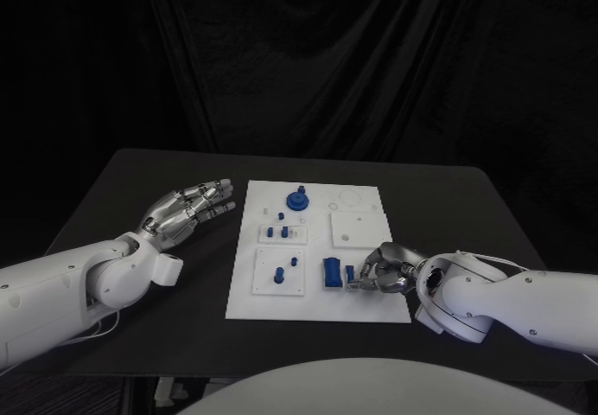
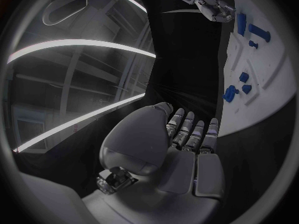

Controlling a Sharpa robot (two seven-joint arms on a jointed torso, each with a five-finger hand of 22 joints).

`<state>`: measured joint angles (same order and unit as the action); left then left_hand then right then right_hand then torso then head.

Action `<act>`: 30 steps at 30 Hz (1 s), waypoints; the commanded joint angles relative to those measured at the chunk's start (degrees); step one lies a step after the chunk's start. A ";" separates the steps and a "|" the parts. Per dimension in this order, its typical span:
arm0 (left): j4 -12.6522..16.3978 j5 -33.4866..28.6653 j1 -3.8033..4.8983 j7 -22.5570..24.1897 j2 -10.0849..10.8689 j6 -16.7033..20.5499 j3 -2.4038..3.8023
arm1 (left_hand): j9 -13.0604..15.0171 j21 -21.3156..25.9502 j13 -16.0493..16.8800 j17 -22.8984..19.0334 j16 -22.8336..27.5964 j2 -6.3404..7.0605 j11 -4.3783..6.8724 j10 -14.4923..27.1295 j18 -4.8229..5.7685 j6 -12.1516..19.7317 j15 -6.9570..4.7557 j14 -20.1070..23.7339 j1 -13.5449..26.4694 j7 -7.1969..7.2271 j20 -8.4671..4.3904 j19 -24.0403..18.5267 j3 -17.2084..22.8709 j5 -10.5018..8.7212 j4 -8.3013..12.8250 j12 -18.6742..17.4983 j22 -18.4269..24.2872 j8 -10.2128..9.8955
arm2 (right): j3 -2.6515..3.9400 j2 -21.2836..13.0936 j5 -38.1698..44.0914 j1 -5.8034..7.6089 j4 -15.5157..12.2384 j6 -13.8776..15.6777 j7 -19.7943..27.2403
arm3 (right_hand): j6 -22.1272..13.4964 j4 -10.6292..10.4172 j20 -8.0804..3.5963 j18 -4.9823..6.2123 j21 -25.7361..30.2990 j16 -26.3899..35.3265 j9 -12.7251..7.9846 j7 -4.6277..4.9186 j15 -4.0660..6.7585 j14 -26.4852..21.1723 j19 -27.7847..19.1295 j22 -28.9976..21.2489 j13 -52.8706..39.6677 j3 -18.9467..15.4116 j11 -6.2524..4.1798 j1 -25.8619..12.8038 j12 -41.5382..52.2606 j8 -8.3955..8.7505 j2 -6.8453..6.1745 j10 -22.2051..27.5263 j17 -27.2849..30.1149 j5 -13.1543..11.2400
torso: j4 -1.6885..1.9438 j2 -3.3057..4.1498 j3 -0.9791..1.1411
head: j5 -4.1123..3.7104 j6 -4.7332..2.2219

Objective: Assemble the parts on the task board

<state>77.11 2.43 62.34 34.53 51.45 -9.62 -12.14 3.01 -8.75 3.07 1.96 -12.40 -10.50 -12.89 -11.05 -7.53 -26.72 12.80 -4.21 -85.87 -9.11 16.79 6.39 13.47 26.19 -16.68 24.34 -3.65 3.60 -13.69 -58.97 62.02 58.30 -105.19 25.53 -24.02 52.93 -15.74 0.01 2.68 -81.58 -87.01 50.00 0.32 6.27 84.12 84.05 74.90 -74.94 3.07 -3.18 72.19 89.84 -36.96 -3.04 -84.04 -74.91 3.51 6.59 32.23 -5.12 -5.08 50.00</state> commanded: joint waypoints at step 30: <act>0.01 -0.08 -0.12 0.55 -0.31 -0.91 0.05 | 0.06 -0.19 0.04 0.03 -0.28 0.02 0.05 -0.29 0.48 -0.34 0.11 -0.09 -0.39 -3.66 0.00 0.32 0.28 0.31 0.10 0.23 -0.05 0.32 | 0.19 3.96 0.03 0.18 3.15 1.35 1.83 | 0.64 -0.75 -0.49 -0.54 -0.19 -0.21 0.66 -0.34 0.68 4.69 2.76 12.27 -15.06 -1.13 -0.58 -3.53 0.16 -1.20 0.77 -5.96 -8.73 -0.62 | -0.03 0.03 0.01 | 0.32 0.00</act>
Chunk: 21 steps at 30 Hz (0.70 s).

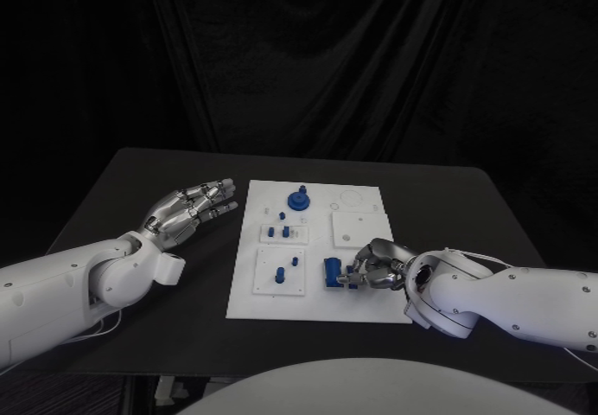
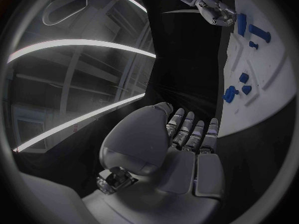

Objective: Assemble the parts on the task board

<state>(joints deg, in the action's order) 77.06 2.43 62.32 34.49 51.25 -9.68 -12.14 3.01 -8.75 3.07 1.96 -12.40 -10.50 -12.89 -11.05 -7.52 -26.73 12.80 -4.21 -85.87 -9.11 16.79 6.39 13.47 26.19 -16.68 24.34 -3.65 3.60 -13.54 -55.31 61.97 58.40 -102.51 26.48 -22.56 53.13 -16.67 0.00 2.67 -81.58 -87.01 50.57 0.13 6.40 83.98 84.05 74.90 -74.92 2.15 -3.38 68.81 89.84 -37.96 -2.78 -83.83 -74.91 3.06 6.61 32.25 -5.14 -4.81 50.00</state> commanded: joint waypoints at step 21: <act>0.21 -0.08 -0.11 0.70 -0.04 -0.77 0.05 | 0.07 -0.18 0.04 0.03 -0.29 0.02 0.05 -0.33 0.47 -0.41 0.10 -0.08 -0.46 -3.66 0.00 0.32 0.40 0.34 0.10 0.28 -0.05 0.36 | 0.03 0.95 0.07 0.06 1.21 -1.39 0.79 | -0.17 1.70 -0.67 -0.53 -0.15 -0.18 0.66 -0.24 0.69 4.80 2.73 12.25 -15.08 -0.64 -0.51 3.09 0.16 -0.85 -0.28 -6.17 -8.65 -0.10 | 0.07 0.04 0.04 | 0.18 0.00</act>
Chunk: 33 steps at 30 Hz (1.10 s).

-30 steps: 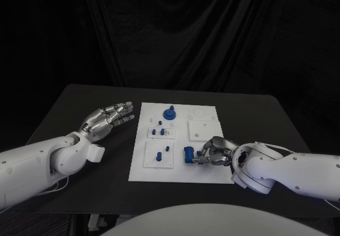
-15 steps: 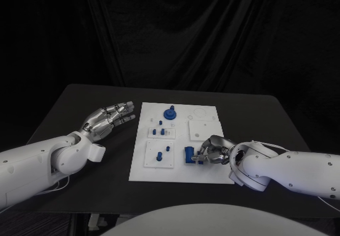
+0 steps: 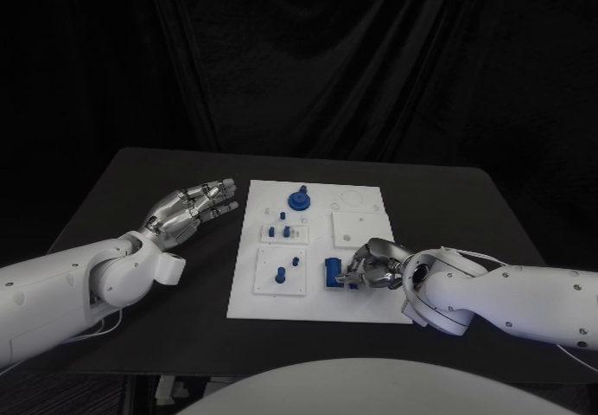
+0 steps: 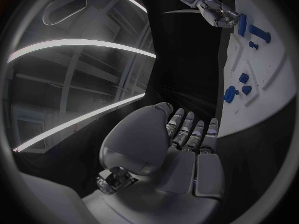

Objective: Assemble the parts on the task board

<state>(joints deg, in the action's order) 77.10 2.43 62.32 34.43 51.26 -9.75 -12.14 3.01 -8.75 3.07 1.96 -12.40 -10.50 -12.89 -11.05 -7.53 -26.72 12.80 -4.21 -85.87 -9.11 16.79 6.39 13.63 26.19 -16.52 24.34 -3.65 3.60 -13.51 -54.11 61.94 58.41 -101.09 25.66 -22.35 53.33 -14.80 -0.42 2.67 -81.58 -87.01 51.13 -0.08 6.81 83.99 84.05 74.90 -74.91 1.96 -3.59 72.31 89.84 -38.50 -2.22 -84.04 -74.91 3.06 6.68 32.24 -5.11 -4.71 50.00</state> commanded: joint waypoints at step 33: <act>6.65 -2.92 3.67 9.89 0.41 6.92 0.08 | 0.07 2.07 -0.08 -0.08 0.04 -0.73 -0.10 -0.82 -0.15 -2.13 -0.27 0.97 8.26 -4.32 -0.43 -2.05 -7.42 -3.39 -0.39 -1.17 0.98 0.95 | -0.46 1.74 -40.38 8.85 11.20 2.08 55.36 | -17.02 -0.45 16.26 2.66 78.42 70.37 -33.78 8.92 -20.87 -53.11 -54.35 -42.20 53.62 -6.33 16.06 -9.97 -68.54 27.73 5.78 61.08 64.54 14.21 | -1.61 -5.82 0.73 | 2.85 0.00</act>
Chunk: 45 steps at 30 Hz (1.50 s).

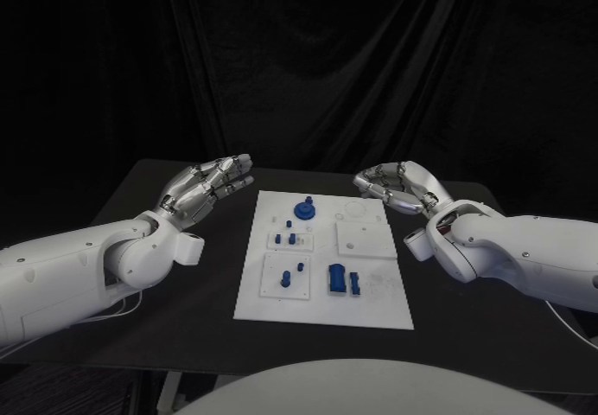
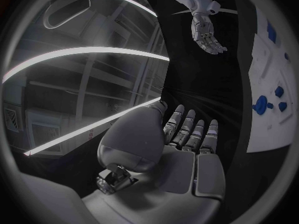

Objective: Assemble the parts on the task board

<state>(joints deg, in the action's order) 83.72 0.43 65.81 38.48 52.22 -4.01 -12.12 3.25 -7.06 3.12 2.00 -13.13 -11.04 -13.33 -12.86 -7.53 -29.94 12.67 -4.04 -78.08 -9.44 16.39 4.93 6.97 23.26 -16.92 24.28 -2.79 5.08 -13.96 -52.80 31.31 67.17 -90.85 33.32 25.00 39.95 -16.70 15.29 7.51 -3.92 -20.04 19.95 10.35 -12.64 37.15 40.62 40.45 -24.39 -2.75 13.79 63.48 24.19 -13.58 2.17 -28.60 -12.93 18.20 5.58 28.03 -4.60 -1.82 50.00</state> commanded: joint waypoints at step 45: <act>5.71 -0.44 -5.24 -8.05 -7.22 44.74 11.25 | -3.25 7.06 -3.12 -2.00 13.13 11.04 13.33 12.86 7.53 25.17 -12.67 4.04 63.17 9.44 -16.39 -4.93 -6.97 -19.24 16.92 -24.28 2.79 -5.08 | 13.96 8.11 -31.31 -7.01 0.89 10.80 4.79 | -39.95 16.70 -15.29 -7.51 3.92 20.04 -19.95 -10.35 12.64 -37.15 -40.62 -40.45 24.39 2.75 -13.79 -63.48 -24.19 13.58 -2.17 28.60 12.93 -18.20 | -5.58 3.15 4.60 | 1.82 -15.62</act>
<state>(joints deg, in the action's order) 89.17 -0.12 60.69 31.88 45.11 32.58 -0.94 0.07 -0.29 0.06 0.06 -0.42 -0.93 -0.54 0.08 -1.63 -6.32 0.60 -0.02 -19.87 -0.18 2.09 -0.03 0.02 5.24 -2.55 2.26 -0.08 0.27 -0.09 -44.67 1.40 60.23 -89.81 41.98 30.63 0.21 -0.22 0.30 0.41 -0.20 -0.21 0.06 0.03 -0.30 0.00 0.02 0.06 -0.06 -0.06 0.20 0.36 0.20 -0.20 -0.07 0.00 -0.06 0.20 0.21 30.87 -0.18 0.02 34.53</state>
